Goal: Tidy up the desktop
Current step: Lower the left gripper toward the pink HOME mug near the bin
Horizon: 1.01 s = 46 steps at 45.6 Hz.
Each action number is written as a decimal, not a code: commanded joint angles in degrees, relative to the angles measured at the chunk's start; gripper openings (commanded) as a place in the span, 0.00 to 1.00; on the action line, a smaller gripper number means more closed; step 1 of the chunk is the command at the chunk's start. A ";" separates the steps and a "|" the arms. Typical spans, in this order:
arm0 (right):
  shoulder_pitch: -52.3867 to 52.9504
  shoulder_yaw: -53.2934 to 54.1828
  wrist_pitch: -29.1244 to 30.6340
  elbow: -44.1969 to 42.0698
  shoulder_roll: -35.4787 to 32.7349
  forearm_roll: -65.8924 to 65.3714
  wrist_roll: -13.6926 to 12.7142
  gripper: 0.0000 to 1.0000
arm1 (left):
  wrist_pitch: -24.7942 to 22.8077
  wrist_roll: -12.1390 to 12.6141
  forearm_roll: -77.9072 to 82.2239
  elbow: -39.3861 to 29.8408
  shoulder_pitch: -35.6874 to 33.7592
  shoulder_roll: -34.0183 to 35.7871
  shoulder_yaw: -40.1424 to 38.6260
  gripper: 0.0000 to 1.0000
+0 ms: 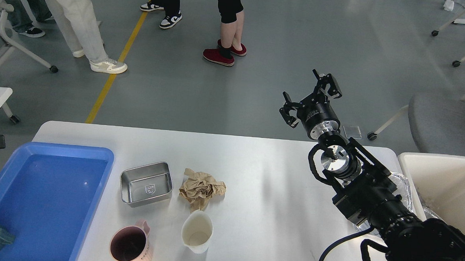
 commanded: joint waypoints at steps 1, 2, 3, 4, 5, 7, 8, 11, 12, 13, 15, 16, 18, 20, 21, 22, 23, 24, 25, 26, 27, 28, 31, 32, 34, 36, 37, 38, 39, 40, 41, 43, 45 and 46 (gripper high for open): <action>0.01 0.02 0.00 -0.07 0.36 -0.21 0.02 1.00 | 0.01 0.25 0.26 0.00 0.92 -0.20 -0.02 0.97; 0.01 0.02 0.00 -0.07 0.36 -0.21 0.02 1.00 | 0.09 0.25 0.26 0.00 0.92 -0.37 -0.02 0.97; 0.01 0.02 0.00 -0.07 0.27 -0.21 0.02 1.00 | 0.01 0.25 0.26 0.00 1.00 -0.37 -0.02 0.97; -0.08 0.02 0.00 -0.16 0.27 -0.21 0.02 1.00 | 0.09 0.25 0.26 0.00 1.00 -0.46 -0.02 0.97; -0.08 0.02 0.00 -0.16 0.27 -0.21 0.02 1.00 | 0.01 0.25 0.26 0.00 1.00 -0.64 -0.02 0.97; -0.08 0.02 -0.09 -0.16 0.27 -0.21 0.02 1.00 | 0.01 0.25 0.26 0.00 1.18 -0.81 -0.02 0.97; 0.01 0.02 -0.09 -0.16 0.18 -0.21 0.02 1.00 | 0.09 0.25 0.26 0.00 1.35 -0.90 -0.02 0.97; 0.01 0.02 -0.09 -0.16 0.09 -0.21 0.02 1.00 | 0.53 0.25 0.26 0.00 2.32 -1.77 -0.02 0.97; 0.01 0.02 -0.09 -0.16 0.09 -0.21 -0.07 1.00 | 0.80 0.25 0.35 0.00 2.76 -2.48 -0.02 0.97; 0.01 0.02 -0.09 -0.25 0.09 -0.21 0.02 1.00 | 1.15 0.25 0.61 0.00 3.28 -3.18 -0.02 0.97; -0.08 0.02 -0.09 -0.16 0.01 -0.21 0.02 1.00 | 2.11 0.08 1.84 0.00 4.08 -4.59 -0.02 0.97; -0.08 0.02 -0.09 -0.16 0.01 -0.21 0.02 1.00 | 2.90 0.08 2.80 0.00 4.52 -5.20 -0.02 0.97; 0.01 0.02 -0.09 -0.16 0.01 -0.21 0.02 1.00 | 4.57 -0.10 5.79 0.00 6.53 -6.70 0.24 0.97; 0.01 0.02 -0.09 -0.16 -0.08 -0.21 0.02 1.00 | 5.63 -0.36 6.94 0.09 8.12 -7.75 0.15 0.97; 0.01 0.02 -0.09 -0.16 -0.08 -0.21 0.02 1.00 | 6.15 -0.36 7.20 0.09 8.82 -8.19 0.15 0.97; 0.01 0.02 -0.09 -0.16 -0.08 -0.21 0.02 1.00 | 6.68 -0.36 7.20 0.09 9.44 -8.63 0.15 0.97; 0.01 0.02 -0.09 -0.25 -0.17 -0.21 0.02 1.00 | 7.21 -0.36 7.29 0.09 10.14 -9.16 0.15 0.97; 0.01 0.02 -0.09 -0.25 -0.17 -0.21 -0.07 1.00 | 7.65 -0.36 7.29 0.18 10.75 -9.77 0.15 0.97; 0.01 0.02 -0.09 -0.25 -0.17 -0.21 0.02 1.00 | 8.00 -0.27 7.38 0.18 11.46 -10.56 0.24 0.97; 0.01 0.02 -0.09 -0.34 -0.17 -0.21 0.02 1.00 | 8.44 -0.19 7.47 0.18 12.25 -11.44 0.15 0.97; -0.08 0.02 -0.09 -0.34 -0.26 -0.21 0.02 1.00 | 8.88 -0.10 7.56 0.27 13.04 -12.49 0.24 0.97; -0.17 0.02 -0.09 -0.34 -0.26 -0.21 0.02 1.00 | 10.02 -0.01 7.82 0.35 14.87 -14.76 0.33 0.97; -0.17 0.02 -0.09 -0.34 -0.26 -0.21 0.02 1.00 | 12.30 0.17 7.82 0.70 17.87 -18.03 0.41 0.97; -0.26 0.02 -0.09 -0.34 -0.26 -0.21 0.02 1.00 | 13.09 0.25 7.82 0.79 18.84 -19.00 0.42 0.97; -0.34 0.02 -0.09 -0.34 -0.26 -0.21 0.02 1.00 | 14.59 0.43 8.00 1.14 20.51 -20.58 0.50 0.97; -0.34 0.02 -0.09 -0.34 -0.26 -0.21 0.02 1.00 | 15.82 0.78 8.43 1.58 22.09 -21.99 0.50 0.97; -0.43 0.02 -0.09 -0.34 -0.26 -0.21 0.02 1.00 | 16.44 1.13 8.61 1.85 22.88 -22.52 0.42 0.97; -0.43 0.02 -0.09 -0.34 -0.26 -0.21 0.02 1.00 | 17.05 1.57 8.61 2.11 23.58 -23.22 0.42 0.97; -0.43 0.02 -0.09 -0.34 -0.26 -0.21 0.02 1.00 | 17.49 2.01 8.61 2.37 24.29 -23.92 0.42 0.97; -0.52 0.02 -0.09 -0.34 -0.26 -0.21 0.02 1.00 | 18.11 2.62 8.61 2.64 24.99 -24.71 0.50 0.97; -0.52 0.02 -0.09 -0.34 -0.26 -0.21 0.02 1.00 | 18.55 3.41 8.61 2.81 25.69 -25.42 0.50 0.97; -0.61 0.02 -0.09 -0.25 -0.26 -0.21 0.02 1.00 | 19.08 4.82 8.52 3.51 26.93 -27.00 0.33 0.97; -0.70 0.02 -0.09 -0.25 -0.26 -0.21 0.02 1.00 | 19.17 5.79 8.52 4.65 27.72 -28.67 0.15 0.97; -0.70 0.02 -0.09 -0.25 -0.26 -0.21 0.02 1.00 | 19.34 6.14 8.52 5.18 28.07 -29.46 0.15 0.97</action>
